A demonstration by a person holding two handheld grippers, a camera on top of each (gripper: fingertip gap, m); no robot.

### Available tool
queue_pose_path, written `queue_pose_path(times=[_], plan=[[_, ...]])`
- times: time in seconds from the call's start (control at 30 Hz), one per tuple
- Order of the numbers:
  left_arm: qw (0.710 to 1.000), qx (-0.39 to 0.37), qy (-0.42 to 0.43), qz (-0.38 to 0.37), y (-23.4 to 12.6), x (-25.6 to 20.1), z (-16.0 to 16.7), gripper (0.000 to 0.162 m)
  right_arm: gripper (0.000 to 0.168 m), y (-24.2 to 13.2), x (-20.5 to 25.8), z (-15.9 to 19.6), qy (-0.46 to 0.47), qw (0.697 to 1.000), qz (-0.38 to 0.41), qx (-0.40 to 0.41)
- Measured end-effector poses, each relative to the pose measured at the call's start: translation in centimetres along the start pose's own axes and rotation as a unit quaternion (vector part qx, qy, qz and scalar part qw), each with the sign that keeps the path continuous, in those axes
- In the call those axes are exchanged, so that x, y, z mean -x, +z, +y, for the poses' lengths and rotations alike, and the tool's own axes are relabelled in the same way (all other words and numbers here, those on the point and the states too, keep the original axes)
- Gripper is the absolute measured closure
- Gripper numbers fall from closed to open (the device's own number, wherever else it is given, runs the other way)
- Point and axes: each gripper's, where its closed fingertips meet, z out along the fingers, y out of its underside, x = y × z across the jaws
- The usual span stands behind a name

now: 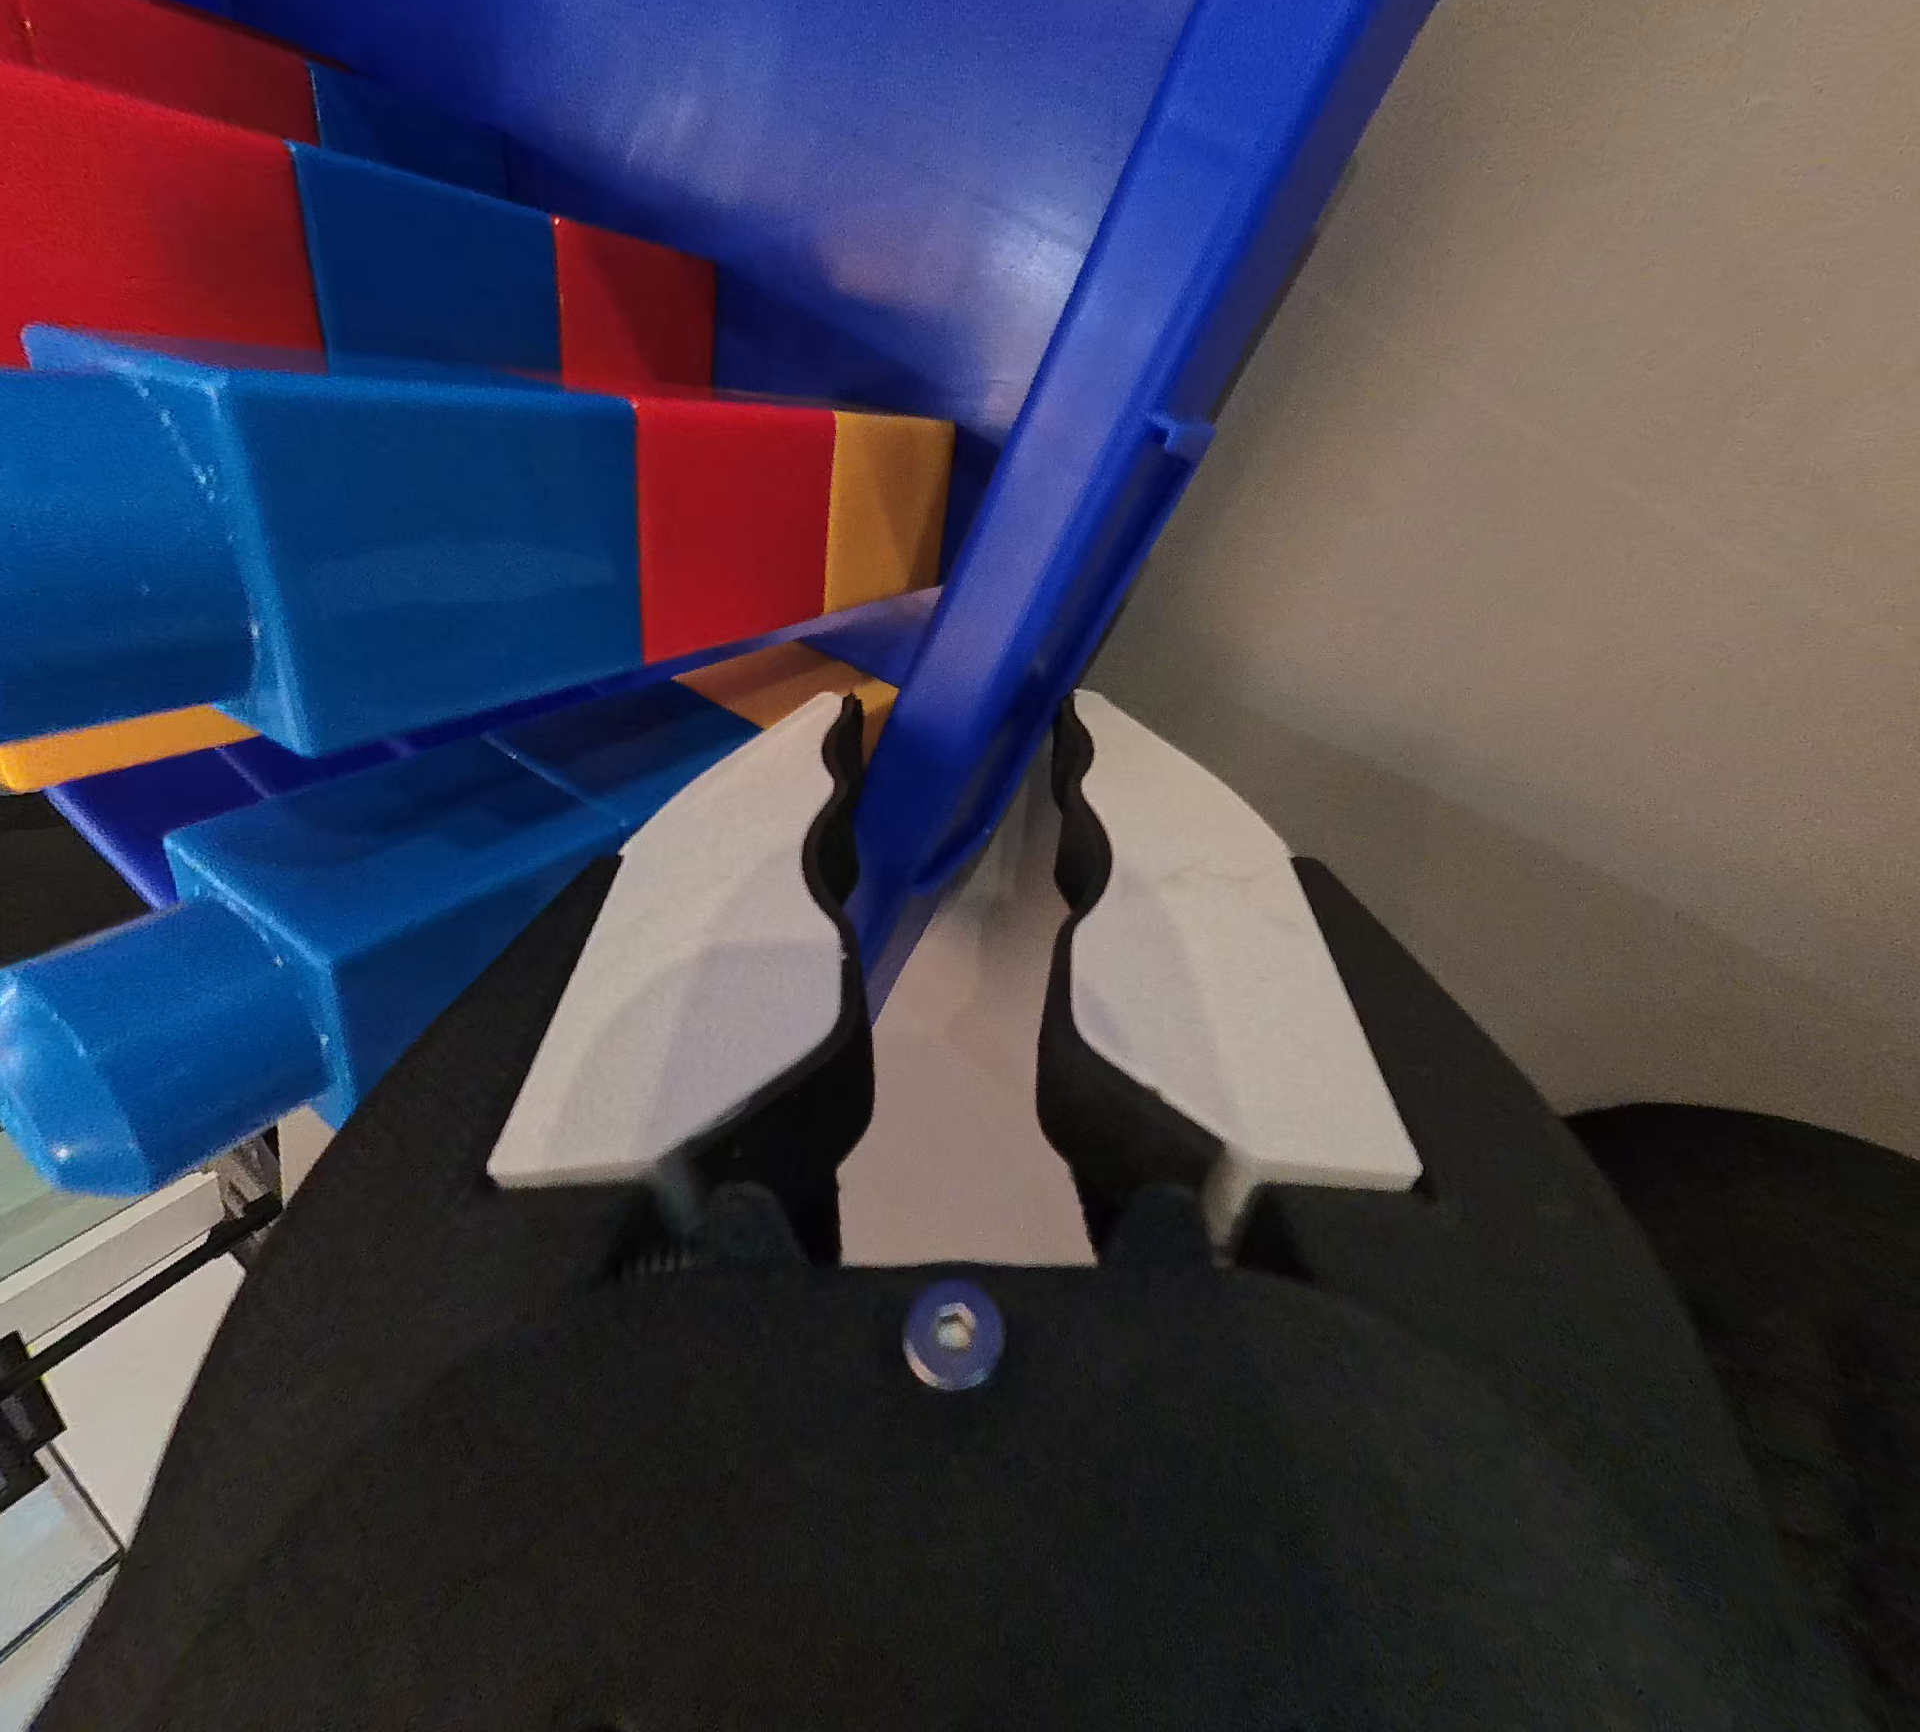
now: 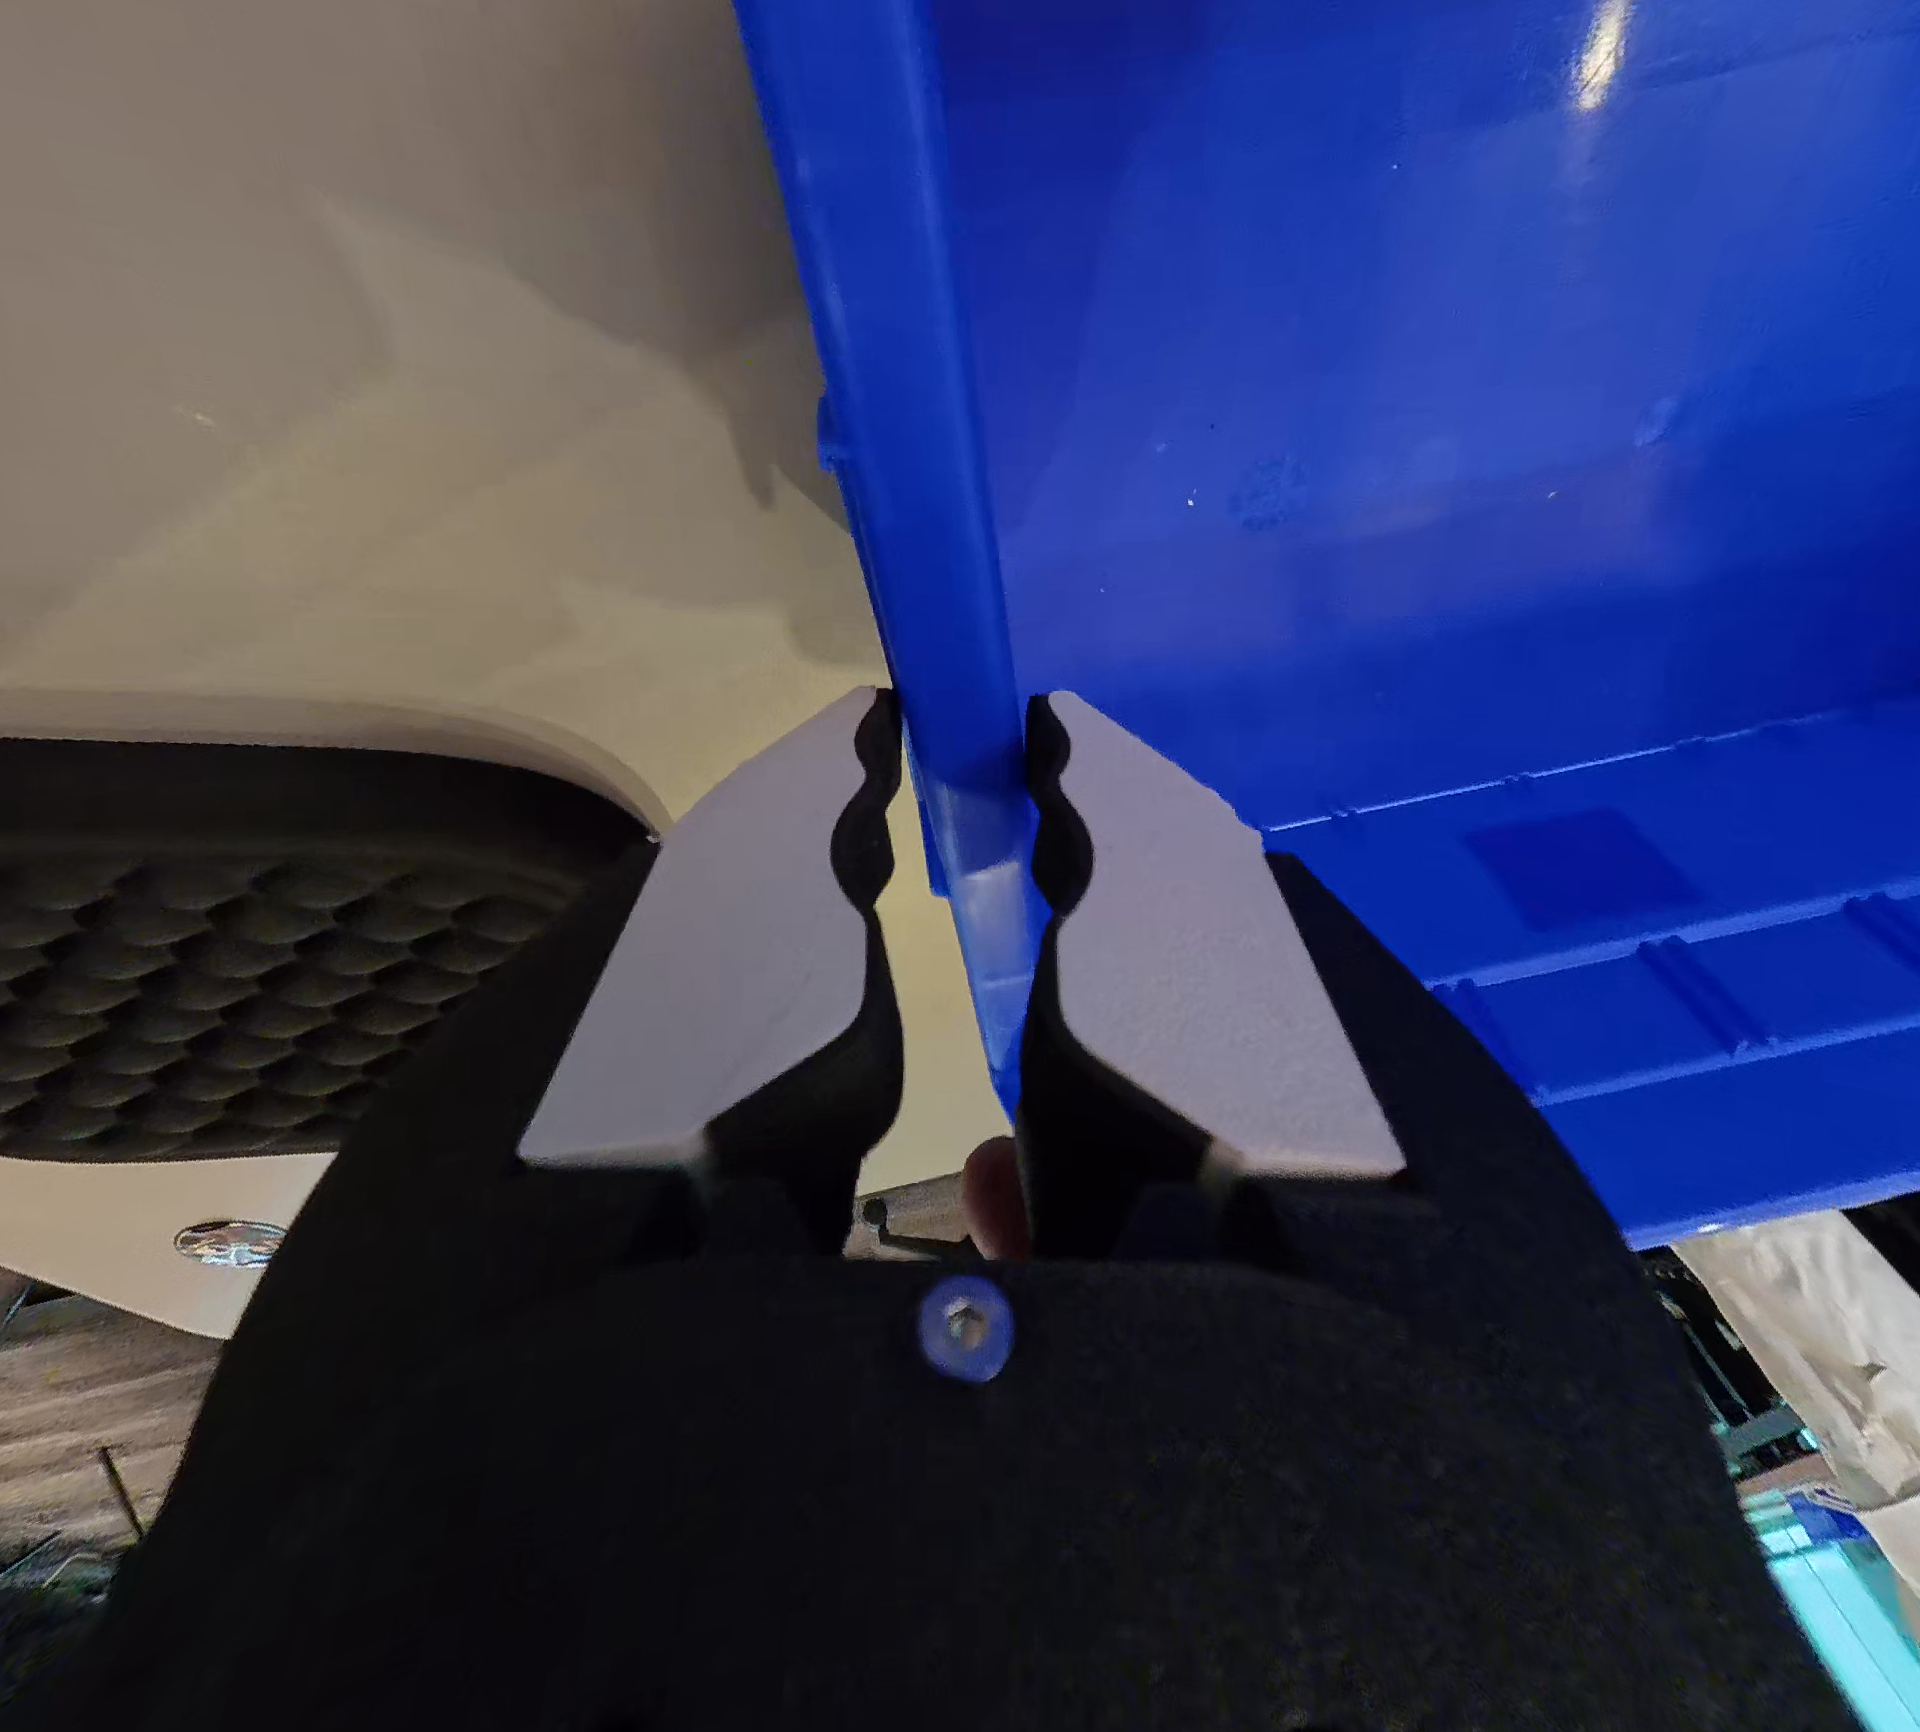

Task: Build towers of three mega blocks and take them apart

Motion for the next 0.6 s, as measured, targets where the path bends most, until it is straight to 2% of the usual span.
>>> queue_pose_path(times=[0.6], plan=[[0.999, 0.014, -0.037, 0.001, -0.02, -0.21, -0.34, 0.127, 0.145, 0.16, -0.02, 0.10, 0.002, 1.000, 0.001, 0.009]])
